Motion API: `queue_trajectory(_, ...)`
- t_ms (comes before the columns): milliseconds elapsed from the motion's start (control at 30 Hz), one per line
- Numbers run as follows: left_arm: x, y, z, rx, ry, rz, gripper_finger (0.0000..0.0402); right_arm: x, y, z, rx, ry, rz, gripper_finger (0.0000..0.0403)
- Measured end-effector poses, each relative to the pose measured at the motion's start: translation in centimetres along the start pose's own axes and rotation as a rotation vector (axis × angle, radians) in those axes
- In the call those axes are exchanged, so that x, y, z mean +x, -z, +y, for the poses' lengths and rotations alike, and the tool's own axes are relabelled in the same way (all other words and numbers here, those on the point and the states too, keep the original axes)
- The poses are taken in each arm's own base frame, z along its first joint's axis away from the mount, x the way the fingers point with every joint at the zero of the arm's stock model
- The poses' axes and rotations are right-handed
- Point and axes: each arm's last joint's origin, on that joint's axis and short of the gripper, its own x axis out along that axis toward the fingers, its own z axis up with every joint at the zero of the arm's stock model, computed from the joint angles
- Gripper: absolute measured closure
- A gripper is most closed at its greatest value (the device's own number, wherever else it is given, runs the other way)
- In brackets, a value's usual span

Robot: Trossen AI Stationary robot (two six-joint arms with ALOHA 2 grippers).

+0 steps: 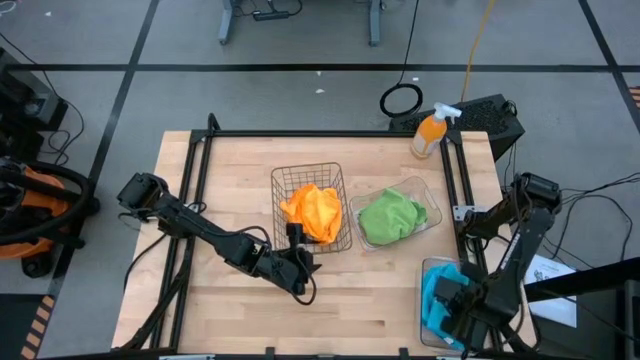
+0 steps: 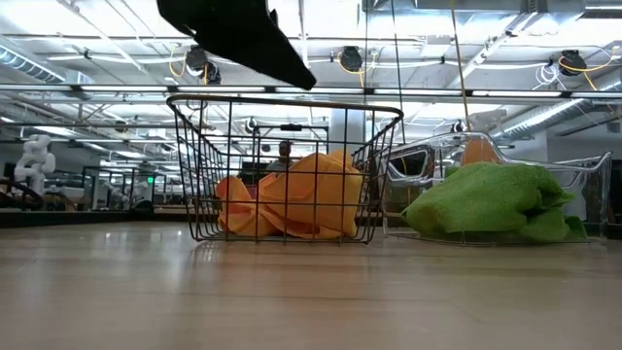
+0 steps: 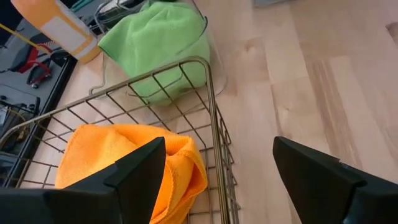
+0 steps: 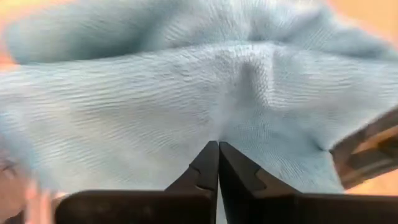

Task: Sort microfiber towel by color & place in baskets
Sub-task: Return to Home Position

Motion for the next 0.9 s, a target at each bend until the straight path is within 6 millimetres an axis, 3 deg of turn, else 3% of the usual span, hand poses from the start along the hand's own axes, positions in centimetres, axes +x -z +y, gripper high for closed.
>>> queue_trajectory(133, 0.0, -0.4, 0.0, 0.013, 0.0, -0.036, 0.01, -3.7, 0.0, 0.1, -0.061, 0.02, -0.114, 0.0399)
queue_trajectory(333, -0.1, -1.6, 0.0, 0.085, -0.01, -0.142, 0.01, -8.0, -0.8, -1.0, -0.258, 0.089, -0.525, 0.04)
queue_trajectory(467, -0.6, -2.9, 0.6, 0.131, 0.041, -0.234, 0.01, -10.0, -2.0, -2.5, -0.364, 0.098, -0.757, 0.0402)
queue_trajectory(600, -1.6, -4.8, 2.4, 0.111, 0.105, -0.344, 0.0101, -11.9, -3.2, -4.7, -0.405, 0.143, -0.937, 0.0402)
queue_trajectory(733, -2.2, -6.3, 4.9, 0.084, 0.152, -0.51, 0.012, -12.8, -4.3, -7.7, -0.411, 0.197, -1.08, 0.0402)
queue_trajectory(900, -1.4, -6.9, 8.4, 0.054, 0.202, -0.629, 0.0191, -11.7, -5.5, -11.1, -0.361, 0.17, -1.157, 0.0402)
